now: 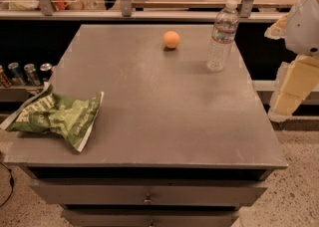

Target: Pick green jalapeno chip bag

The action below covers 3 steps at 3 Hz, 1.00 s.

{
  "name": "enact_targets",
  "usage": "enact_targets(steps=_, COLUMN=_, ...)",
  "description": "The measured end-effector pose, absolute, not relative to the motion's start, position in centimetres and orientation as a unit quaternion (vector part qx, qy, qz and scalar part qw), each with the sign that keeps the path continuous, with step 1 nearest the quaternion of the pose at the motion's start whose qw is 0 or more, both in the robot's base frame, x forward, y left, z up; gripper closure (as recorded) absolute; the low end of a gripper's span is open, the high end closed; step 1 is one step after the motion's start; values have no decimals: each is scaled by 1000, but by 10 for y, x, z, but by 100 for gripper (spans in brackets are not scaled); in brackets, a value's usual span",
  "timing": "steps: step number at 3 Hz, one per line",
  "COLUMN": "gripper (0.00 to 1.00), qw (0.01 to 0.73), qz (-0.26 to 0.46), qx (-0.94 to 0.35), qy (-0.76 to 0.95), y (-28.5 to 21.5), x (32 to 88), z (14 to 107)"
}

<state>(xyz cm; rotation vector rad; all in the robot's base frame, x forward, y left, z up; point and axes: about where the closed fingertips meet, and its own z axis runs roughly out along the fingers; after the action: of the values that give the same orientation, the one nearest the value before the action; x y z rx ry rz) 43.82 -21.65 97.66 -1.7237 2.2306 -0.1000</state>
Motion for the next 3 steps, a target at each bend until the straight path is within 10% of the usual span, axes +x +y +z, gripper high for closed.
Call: enact_targets(steps=3, gripper=0, qw=198, qz=11, qx=-611, qy=766, y=-205, x=442, z=972)
